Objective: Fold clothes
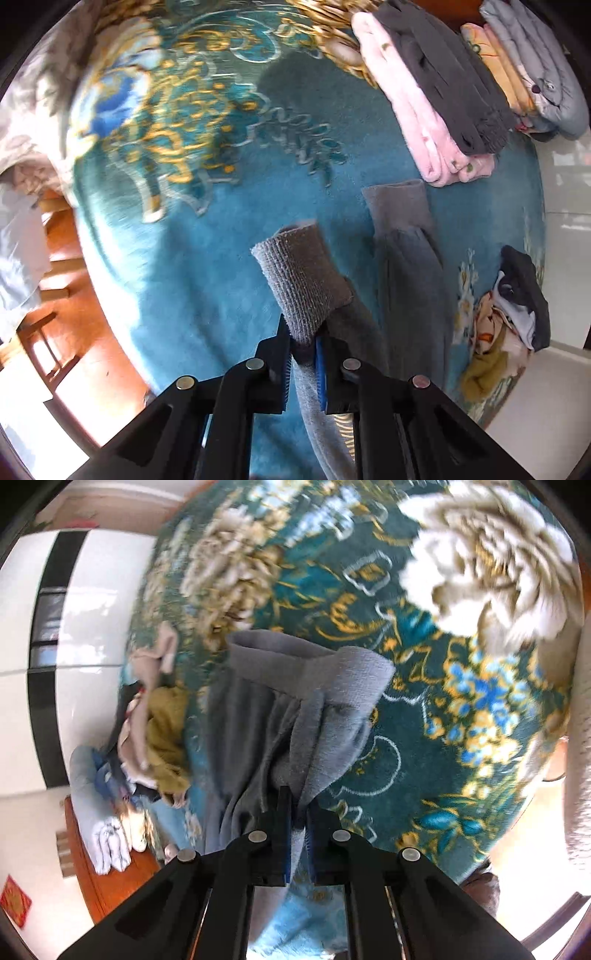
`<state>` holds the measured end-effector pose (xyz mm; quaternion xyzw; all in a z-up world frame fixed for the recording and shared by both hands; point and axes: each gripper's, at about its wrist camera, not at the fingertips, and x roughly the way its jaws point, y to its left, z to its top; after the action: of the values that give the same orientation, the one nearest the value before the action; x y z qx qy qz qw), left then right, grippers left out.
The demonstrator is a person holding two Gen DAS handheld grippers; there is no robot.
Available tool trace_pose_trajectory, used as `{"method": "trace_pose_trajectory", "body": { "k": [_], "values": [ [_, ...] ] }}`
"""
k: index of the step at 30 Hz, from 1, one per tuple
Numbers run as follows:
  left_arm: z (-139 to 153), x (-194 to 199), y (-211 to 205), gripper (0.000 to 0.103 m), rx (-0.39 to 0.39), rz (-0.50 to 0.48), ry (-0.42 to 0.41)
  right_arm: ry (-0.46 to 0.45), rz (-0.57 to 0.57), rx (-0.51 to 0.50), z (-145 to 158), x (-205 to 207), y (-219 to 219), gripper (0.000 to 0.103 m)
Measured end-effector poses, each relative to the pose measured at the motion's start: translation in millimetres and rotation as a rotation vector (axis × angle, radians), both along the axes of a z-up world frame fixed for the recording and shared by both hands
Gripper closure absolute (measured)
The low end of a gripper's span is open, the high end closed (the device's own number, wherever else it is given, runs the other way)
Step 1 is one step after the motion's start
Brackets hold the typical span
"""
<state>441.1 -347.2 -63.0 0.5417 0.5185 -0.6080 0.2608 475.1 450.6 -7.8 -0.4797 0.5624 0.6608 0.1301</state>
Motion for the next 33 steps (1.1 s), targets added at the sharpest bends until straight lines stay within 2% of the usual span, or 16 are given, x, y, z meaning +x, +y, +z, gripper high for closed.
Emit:
{"method": "trace_pose_trajectory", "body": {
  "k": [3,4,5,9,10,12,14,17,21,23,24,25,30,33],
  "values": [
    [19,7,-7,0.091,0.014,-0.017,-0.028,0.01,-0.01,-0.005,28,7,8,0.097],
    [17,-39,8,0.091,0.021,-0.017,-0.031,0.016,0.002,0.003,33,-7,9,0.097],
    [20,-50,4,0.091,0.026,-0.015,-0.039,0.025,0.018,0.012,40,-21,10,0.097],
    [15,-145,4,0.091,-0.019,-0.063,-0.126,0.058,0.034,0.054,58,-82,9,0.101],
    [9,-156,4,0.091,-0.001,-0.073,-0.132,0.056,0.044,0.067,60,-98,8,0.101],
    [-14,-183,4,0.091,0.026,-0.076,-0.18,-0.003,0.098,0.099,53,-127,-2,0.101],
    [-23,-193,6,0.091,0.019,-0.089,-0.2,-0.048,0.139,0.104,41,-144,-15,0.101],
    [-35,-204,9,0.091,0.011,-0.117,-0.218,-0.117,0.144,0.107,21,-137,-29,0.101],
    [-52,-197,-2,0.091,0.055,-0.083,-0.229,-0.239,0.14,0.086,-18,-134,-49,0.099],
    [-58,-191,-8,0.091,0.073,-0.067,-0.233,-0.274,0.115,0.081,-35,-136,-59,0.088],
    [-60,-188,-11,0.091,0.08,-0.063,-0.237,-0.282,0.109,0.073,-43,-141,-64,0.067],
    [-61,-185,-14,0.091,0.086,-0.059,-0.241,-0.29,0.102,0.064,-50,-145,-69,0.051],
    [-68,-172,-21,0.091,0.113,-0.056,-0.237,-0.381,0.071,0.131,-77,-172,-87,0.051],
    [-70,-166,-24,0.091,0.125,-0.064,-0.228,-0.446,0.093,0.163,-89,-187,-96,0.051]
  ]
}}
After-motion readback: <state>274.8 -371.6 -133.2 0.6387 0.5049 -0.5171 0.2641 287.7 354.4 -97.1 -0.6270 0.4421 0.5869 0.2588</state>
